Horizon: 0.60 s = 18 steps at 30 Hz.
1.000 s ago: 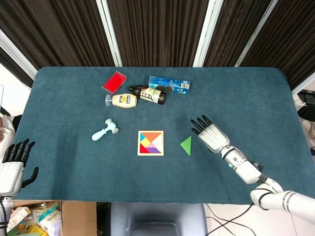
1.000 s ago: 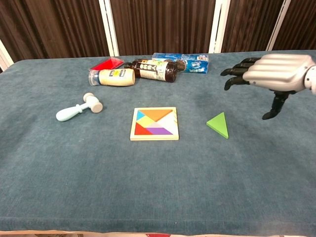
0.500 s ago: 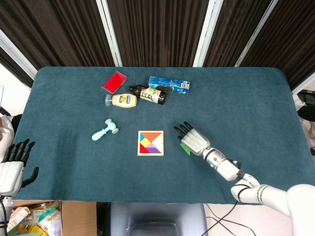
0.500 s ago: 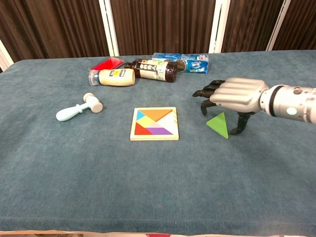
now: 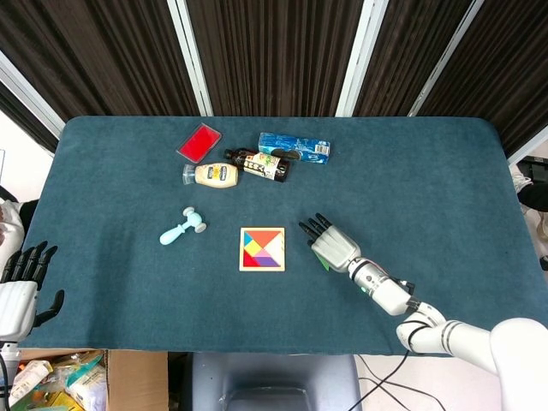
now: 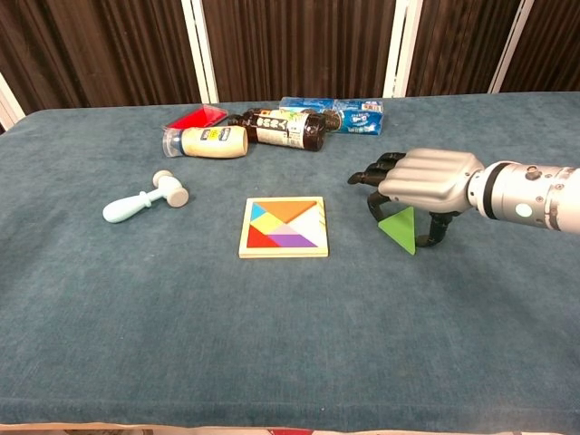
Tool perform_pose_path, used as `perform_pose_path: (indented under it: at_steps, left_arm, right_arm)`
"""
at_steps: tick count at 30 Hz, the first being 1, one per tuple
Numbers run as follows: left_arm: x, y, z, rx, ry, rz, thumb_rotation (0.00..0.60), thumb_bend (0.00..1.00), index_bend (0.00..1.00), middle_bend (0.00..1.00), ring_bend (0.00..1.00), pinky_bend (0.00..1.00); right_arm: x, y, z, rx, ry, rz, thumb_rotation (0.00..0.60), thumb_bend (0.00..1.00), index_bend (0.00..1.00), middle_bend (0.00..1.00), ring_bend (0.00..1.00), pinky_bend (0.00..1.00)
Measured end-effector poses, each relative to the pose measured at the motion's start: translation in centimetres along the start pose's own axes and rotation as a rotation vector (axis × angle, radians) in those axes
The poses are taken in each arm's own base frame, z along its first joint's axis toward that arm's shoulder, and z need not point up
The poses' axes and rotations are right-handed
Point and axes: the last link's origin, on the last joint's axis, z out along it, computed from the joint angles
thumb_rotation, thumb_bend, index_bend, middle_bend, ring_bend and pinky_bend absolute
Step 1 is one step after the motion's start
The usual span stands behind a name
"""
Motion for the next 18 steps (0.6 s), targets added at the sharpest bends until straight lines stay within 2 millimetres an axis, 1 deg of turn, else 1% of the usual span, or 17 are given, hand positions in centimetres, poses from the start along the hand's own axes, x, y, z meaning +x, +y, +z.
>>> perform_pose_path:
  at_steps: [4,10,13,18]
  left_arm:
    - [0.0,0.0,0.0,0.000,-0.001,-0.001,0.600,0.44,0.00,0.00,0.00,0.00]
    - [0.0,0.1,0.0,-0.001,-0.003,-0.001,0.600,0.44,0.00,0.00,0.00,0.00]
    - [0.0,0.1,0.0,-0.002,-0.002,0.000,0.600,0.44,0.00,0.00,0.00,0.00]
    - [0.1,0.0,0.0,-0.001,0.001,-0.005,0.600,0.44,0.00,0.00,0.00,0.00]
  right_arm:
    - [0.0,0.2,-0.2,-0.009,0.005,-0.006,0.600,0.39,0.61,0.00,0.00,0.00]
    - [0.5,0.2,-0.4,-0.016,0.029,-0.004,0.600,0.39,0.62,0.00,0.00,0.00]
    - [1.3,0.1,-0.5,-0.015,0.057,0.000,0.600,0.39,0.62,0.00,0.00,0.00]
    - [3.3,-0.4,0.1,-0.015,0.127,-0.034,0.600,0.39,0.62,0.00,0.00,0.00]
